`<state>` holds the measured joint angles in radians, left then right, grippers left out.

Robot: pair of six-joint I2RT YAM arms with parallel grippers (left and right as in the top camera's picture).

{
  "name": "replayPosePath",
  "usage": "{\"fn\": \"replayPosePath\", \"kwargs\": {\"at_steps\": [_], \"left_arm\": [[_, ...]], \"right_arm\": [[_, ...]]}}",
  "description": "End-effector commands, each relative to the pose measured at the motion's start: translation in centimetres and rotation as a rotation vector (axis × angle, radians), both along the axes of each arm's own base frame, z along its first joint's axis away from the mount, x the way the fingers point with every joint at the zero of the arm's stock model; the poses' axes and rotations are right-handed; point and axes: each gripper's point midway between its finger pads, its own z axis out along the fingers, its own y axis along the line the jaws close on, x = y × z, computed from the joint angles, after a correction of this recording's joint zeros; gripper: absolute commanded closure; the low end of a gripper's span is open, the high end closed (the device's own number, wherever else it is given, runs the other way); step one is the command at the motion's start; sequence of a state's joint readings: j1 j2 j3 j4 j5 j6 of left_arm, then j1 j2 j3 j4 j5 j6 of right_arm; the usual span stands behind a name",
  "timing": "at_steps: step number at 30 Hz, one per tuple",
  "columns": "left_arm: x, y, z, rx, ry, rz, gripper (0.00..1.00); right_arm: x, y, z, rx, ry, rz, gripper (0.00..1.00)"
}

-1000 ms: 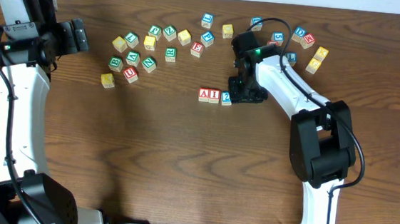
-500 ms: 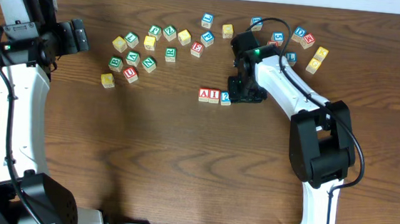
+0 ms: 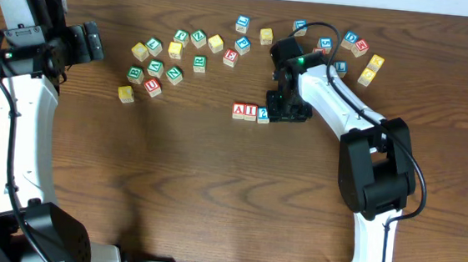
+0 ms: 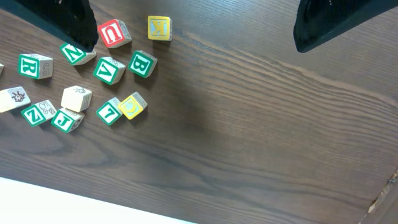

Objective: Spell out AI2

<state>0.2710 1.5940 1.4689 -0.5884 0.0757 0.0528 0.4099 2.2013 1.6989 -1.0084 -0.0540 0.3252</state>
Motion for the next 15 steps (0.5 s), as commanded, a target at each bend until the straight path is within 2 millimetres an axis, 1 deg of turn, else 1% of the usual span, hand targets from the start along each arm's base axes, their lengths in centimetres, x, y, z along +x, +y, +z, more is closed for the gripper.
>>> {"fn": "replayPosePath", "kwargs": {"at_steps": [1,6,12,15], "left_arm": [[0.2,0.0,1.2,0.013,-0.024,-0.005,0.01],[0.2,0.0,1.2,0.013,-0.023,-0.005,0.01],[0.2,0.0,1.2,0.013,-0.023,-0.005,0.01],[0.2,0.0,1.2,0.013,-0.024,-0.005,0.01]], "right_arm": [[0.3,0.6,1.2,0.012,-0.015,0.014,0.58],[0.2,0.6,3.1,0.018,-0.031,0.018,0.57],[-0.7,0.2,5.8,0.024,-0.046,0.027,0.56],[-1.6,0.2,6.0,0.015,-0.023,0.038,0.56]]}}
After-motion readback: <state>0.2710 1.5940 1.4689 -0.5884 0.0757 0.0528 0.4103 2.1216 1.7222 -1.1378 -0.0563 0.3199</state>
